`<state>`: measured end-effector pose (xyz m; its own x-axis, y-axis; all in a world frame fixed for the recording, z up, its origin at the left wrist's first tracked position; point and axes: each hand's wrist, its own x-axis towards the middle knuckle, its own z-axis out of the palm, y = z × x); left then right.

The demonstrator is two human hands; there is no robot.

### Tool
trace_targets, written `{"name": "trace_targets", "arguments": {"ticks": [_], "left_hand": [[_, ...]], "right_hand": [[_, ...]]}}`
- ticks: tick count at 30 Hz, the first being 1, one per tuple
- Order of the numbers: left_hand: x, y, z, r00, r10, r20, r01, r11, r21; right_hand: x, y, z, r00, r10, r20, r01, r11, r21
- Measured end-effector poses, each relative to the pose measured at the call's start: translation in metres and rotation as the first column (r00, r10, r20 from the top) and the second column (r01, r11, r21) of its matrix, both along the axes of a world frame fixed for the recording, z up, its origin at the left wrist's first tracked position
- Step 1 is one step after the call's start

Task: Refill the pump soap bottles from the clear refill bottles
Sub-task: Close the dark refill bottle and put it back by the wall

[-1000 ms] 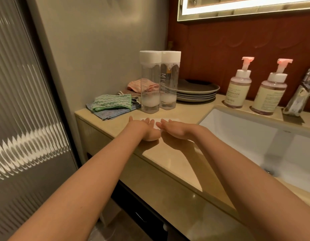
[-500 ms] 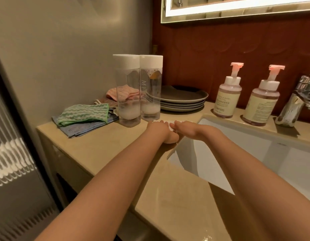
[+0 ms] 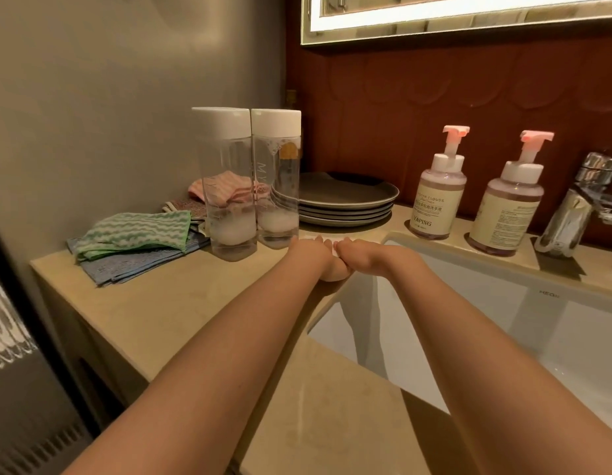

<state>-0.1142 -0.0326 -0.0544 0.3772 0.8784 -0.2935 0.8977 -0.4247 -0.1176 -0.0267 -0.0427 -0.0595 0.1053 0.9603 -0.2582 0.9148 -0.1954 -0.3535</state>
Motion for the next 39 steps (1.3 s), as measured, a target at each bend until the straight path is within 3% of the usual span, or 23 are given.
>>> {"name": "trace_targets", "arguments": {"ticks": [10,16,25,33,39], "left_hand": [[-0.046,-0.037,0.002,0.998,0.042,-0.037,-0.043,0.999,-0.009],[-0.082,-0.063,0.002,0.998,0.026,-0.057,-0.025,1.000,0.005],[-0.116,-0.100,-0.001,0.991,0.044,-0.126,-0.042,0.999,0.022],[-0.128,-0.134,-0.002,0.987,-0.019,-0.161,0.013,0.999,-0.041],[-0.119,-0.169,-0.007,0.988,-0.113,-0.103,0.106,0.992,-0.064]], "right_hand": [[-0.051,-0.043,0.007,0.998,0.062,-0.016,-0.062,0.997,-0.046],[-0.086,-0.081,0.012,0.993,0.088,0.080,-0.085,0.996,-0.040],[-0.117,-0.122,0.003,0.988,0.107,0.108,-0.108,0.994,0.005],[-0.123,-0.171,-0.005,0.989,0.112,0.096,-0.115,0.993,0.025],[-0.108,-0.214,-0.013,0.989,0.084,0.118,-0.088,0.996,0.024]]}}
